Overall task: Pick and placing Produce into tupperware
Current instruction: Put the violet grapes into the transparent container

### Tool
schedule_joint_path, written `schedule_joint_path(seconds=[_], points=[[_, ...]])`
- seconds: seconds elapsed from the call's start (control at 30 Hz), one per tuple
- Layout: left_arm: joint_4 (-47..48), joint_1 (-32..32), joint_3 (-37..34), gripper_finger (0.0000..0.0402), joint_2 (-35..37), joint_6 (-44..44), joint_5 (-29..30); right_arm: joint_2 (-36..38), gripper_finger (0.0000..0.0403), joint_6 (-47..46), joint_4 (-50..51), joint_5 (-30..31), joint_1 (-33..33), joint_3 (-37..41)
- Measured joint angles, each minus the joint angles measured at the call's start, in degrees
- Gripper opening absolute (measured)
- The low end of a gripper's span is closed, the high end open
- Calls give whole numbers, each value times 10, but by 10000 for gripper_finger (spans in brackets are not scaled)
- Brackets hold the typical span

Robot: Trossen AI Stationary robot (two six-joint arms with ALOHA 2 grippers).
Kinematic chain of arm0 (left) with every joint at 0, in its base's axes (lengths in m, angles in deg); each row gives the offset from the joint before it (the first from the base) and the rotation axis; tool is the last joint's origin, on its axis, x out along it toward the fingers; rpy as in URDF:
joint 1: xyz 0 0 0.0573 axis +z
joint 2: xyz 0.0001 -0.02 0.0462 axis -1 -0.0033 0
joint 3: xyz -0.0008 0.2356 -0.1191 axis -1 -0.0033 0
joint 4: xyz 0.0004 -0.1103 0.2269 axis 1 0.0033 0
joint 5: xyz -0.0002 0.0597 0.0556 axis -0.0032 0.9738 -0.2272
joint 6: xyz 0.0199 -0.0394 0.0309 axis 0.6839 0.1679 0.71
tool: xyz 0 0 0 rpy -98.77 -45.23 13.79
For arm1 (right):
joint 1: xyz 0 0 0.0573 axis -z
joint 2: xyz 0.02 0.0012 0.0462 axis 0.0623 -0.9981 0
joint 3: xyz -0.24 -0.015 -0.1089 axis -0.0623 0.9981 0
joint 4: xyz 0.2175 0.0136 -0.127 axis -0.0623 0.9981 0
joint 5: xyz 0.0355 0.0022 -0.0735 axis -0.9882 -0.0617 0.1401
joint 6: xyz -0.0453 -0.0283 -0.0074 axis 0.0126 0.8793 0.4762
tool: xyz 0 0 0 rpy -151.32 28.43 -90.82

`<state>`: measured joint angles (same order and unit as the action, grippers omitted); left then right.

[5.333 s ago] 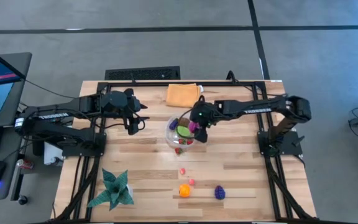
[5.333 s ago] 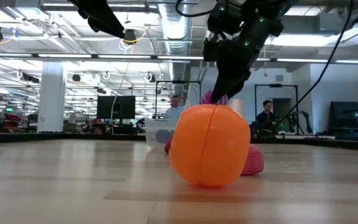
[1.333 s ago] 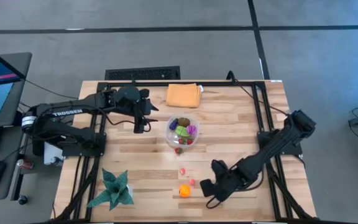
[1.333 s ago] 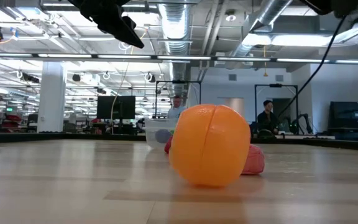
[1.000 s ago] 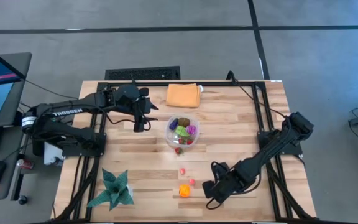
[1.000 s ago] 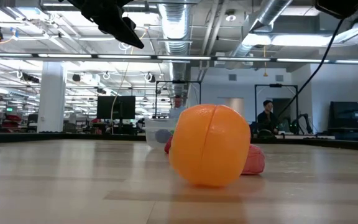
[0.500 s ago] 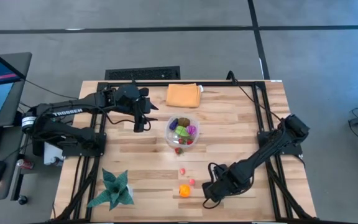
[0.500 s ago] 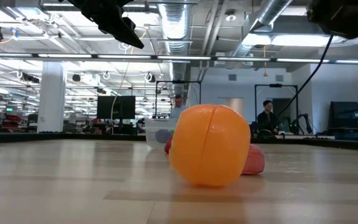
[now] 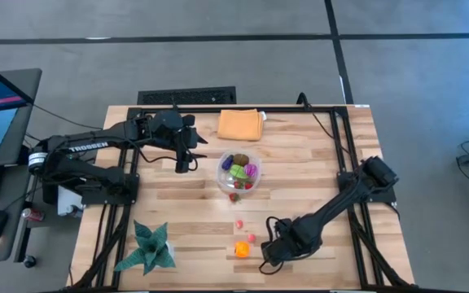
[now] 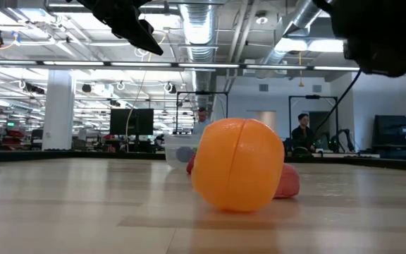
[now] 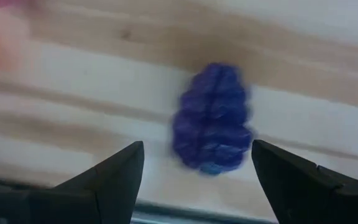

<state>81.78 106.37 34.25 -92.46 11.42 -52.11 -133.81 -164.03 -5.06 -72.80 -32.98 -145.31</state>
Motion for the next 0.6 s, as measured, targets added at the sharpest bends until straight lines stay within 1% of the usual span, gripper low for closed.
schedule_joint_path(seconds=[0.07, 0.13, 0.27, 0.33, 0.43, 0.6], points=[[-2, 0, 0, 208, 0, 0, 0, -7, 322, -1, 8, -5, 0, 2], [-2, 0, 0, 208, 0, 0, 0, -17, 322, -2, -9, -13, 0, 1], [-2, 0, 0, 208, 0, 0, 0, -25, 322, -2, -14, -18, -2, 0], [-2, 0, 0, 208, 0, 1, 1, -29, 322, 1, -1, -19, -2, 2], [-2, 0, 0, 208, 0, 5, 1, -34, 322, 4, -19, -20, -1, 0], [-2, 0, 0, 208, 0, 6, 1, -34, 322, 9, 1, -19, 3, 1]])
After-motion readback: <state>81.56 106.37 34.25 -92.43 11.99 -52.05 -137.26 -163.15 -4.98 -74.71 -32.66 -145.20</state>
